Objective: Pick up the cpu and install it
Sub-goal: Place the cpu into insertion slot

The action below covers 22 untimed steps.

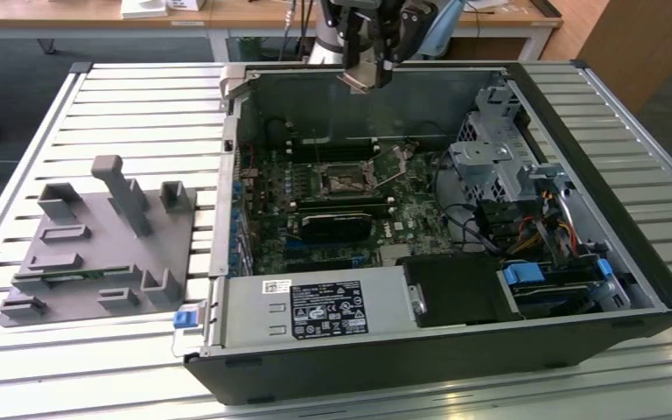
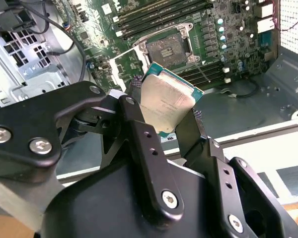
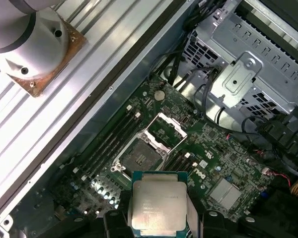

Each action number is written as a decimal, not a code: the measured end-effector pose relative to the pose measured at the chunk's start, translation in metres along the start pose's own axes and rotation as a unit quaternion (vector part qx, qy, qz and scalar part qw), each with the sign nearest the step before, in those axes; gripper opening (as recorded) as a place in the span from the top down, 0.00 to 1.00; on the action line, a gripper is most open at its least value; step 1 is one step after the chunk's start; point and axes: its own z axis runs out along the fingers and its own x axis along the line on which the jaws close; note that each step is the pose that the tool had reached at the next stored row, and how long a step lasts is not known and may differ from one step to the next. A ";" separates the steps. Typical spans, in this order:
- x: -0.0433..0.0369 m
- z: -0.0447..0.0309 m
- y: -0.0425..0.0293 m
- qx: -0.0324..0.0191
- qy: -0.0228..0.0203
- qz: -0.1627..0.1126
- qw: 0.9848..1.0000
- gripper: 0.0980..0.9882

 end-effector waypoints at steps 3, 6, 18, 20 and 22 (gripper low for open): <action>0.0004 0.0002 0.0003 0.000 -0.001 0.012 1.000 0.52; 0.0006 0.0005 0.0003 0.000 -0.002 0.029 1.000 0.52; 0.0012 0.0020 0.0003 0.001 -0.008 0.107 0.994 0.52; 0.0015 0.0022 0.0006 0.001 -0.009 0.117 0.993 0.52; 0.0017 0.0026 0.0007 0.001 -0.009 0.128 0.992 0.52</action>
